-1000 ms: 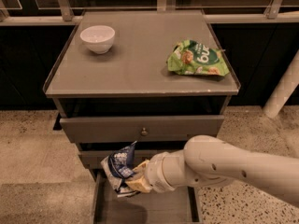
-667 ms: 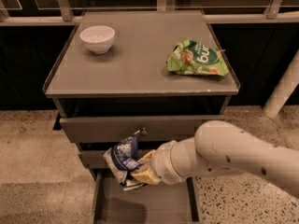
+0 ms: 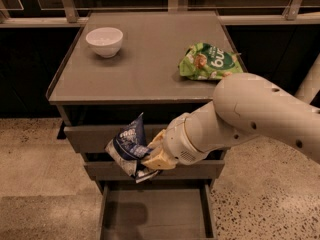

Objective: Pick blue chip bag from bottom drawer and place on counter

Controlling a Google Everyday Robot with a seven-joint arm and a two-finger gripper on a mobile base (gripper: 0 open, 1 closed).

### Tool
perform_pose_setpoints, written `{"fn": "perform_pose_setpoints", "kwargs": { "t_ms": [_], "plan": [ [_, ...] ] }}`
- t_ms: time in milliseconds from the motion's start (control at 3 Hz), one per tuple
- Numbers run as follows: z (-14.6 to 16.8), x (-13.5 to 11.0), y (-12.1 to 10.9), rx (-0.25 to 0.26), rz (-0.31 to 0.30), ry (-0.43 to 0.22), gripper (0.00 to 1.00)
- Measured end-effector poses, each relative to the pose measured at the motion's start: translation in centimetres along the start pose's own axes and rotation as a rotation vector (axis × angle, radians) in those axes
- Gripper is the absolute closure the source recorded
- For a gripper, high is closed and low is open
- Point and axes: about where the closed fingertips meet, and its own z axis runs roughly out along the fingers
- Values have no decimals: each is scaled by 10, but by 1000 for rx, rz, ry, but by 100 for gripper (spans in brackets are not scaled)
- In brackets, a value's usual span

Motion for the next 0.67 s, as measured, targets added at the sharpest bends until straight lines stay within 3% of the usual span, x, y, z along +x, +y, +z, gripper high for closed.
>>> {"fn": "perform_pose_setpoints", "kwargs": {
  "t_ms": [333, 667],
  "plan": [
    [0, 0, 0, 0, 0, 0, 100],
    [-18, -15, -7, 35, -46, 10, 100]
  ]
}}
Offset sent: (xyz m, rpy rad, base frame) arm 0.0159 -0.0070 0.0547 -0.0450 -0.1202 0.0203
